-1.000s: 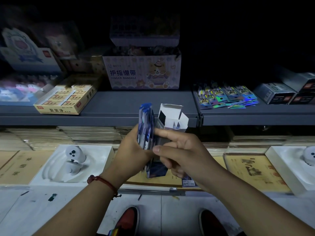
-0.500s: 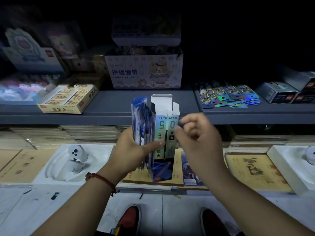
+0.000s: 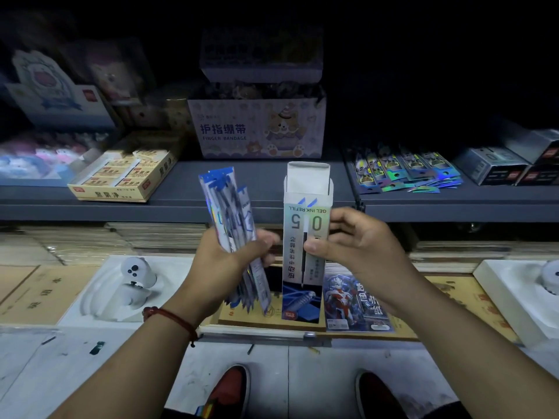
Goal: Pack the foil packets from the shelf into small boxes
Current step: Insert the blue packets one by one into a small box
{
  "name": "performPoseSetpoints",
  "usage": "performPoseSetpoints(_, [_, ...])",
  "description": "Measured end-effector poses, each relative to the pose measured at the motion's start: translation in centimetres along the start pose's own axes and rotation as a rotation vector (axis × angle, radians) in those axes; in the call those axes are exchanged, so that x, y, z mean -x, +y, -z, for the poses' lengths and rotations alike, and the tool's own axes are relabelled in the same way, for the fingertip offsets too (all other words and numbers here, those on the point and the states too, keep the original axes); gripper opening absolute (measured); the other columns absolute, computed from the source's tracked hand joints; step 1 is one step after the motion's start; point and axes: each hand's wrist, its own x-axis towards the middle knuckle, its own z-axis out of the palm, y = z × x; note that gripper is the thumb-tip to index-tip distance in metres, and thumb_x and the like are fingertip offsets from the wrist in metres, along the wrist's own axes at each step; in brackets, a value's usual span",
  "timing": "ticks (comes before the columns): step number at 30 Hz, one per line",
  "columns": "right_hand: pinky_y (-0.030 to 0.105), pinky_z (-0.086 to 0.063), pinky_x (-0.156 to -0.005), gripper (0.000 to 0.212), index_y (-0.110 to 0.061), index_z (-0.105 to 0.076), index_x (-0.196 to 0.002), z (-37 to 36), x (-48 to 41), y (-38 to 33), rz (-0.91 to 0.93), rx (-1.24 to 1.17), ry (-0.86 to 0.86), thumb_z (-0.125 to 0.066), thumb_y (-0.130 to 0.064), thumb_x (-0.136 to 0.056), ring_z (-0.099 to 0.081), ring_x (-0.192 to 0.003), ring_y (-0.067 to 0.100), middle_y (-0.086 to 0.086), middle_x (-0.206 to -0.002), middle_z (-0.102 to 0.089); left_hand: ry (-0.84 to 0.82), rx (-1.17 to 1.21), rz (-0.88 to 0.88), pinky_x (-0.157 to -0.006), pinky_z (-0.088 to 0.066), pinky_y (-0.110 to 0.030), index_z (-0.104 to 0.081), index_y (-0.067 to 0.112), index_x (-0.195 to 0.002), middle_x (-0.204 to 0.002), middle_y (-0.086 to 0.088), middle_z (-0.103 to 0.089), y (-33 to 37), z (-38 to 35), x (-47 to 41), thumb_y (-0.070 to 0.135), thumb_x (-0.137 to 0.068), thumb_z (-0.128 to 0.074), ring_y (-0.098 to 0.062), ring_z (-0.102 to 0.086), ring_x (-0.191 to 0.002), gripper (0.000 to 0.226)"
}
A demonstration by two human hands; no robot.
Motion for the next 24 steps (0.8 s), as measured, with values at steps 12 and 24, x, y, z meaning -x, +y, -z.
performPoseSetpoints(12, [0.04,-0.062,-0.089,0.039,-0.016,-0.068,-0.115,0.1,0.2,-0.1,0.003,-0.025,-0.091,-0.082,-0.007,-0.08,-0.075,-0.101,0.018,0.003,-0.109,-0.078,-0.22,-0.049,0.009,-0.082,-0.062,-0.036,-0.069,0.011,-0.11,-0.102,-0.003,-0.079,1.3,-0.4,1.0,0.008,-0.074,-0.081,-0.02,-0.075,-0.098,0.039])
performPoseSetpoints(24, [0.024,-0.06,-0.087,0.045,-0.026,-0.059,-0.123,-1.1,0.3,0.3,0.093,0.175,0.006,-0.082,-0.021,-0.085,-0.071,-0.098,0.002,-0.009,-0.113,-0.071,-0.187,-0.066,0.016,-0.078,-0.061,-0.03,-0.069,0.015,-0.115,-0.104,-0.002,-0.079,0.8,-1.5,1.3,0.012,-0.08,-0.08,-0.019,-0.076,-0.096,0.036])
